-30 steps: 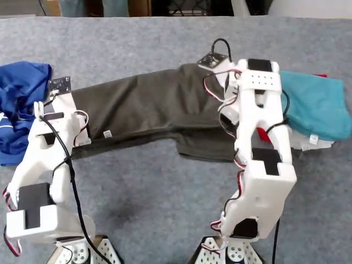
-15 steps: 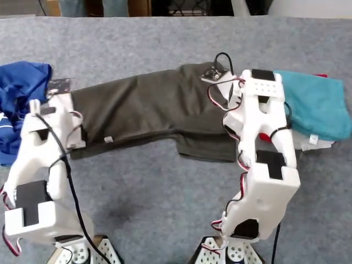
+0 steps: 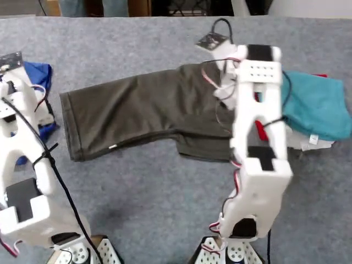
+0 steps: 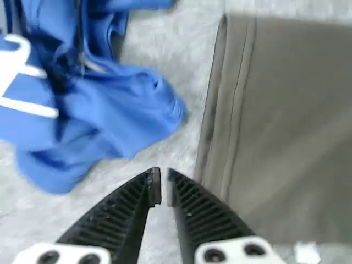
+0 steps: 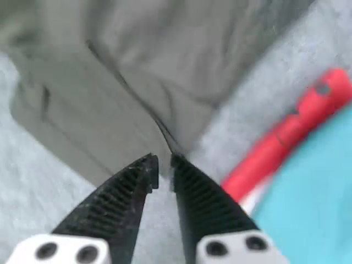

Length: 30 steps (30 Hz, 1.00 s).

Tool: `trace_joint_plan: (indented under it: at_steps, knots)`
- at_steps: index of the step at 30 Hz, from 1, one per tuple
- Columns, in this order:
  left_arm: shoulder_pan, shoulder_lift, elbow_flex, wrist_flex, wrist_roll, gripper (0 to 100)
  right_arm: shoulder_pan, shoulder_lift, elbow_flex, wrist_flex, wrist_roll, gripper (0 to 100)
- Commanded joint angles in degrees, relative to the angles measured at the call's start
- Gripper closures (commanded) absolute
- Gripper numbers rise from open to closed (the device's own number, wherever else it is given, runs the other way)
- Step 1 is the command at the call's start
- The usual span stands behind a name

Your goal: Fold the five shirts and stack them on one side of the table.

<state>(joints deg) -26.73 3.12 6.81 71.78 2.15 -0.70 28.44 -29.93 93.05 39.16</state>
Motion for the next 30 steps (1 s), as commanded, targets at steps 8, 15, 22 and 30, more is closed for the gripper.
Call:
trace_joint_plan:
  at_steps: [8,15,22,30]
  knots:
    - [8.6,19.0,-3.3,-27.7,15.6,97,-10.1,23.3,-22.3,-3.1,-20.7,98.5]
    - [8.2,28.7,-14.7,-23.8,17.7,97,-9.7,32.0,-36.4,8.4,-21.5,98.5]
    - [8.3,34.1,-23.5,-16.4,17.4,97,-9.6,27.9,-32.1,8.3,-21.5,98.5]
    - [8.1,37.5,-29.5,-10.4,17.4,97,-9.9,19.6,-16.1,8.2,-20.4,98.5]
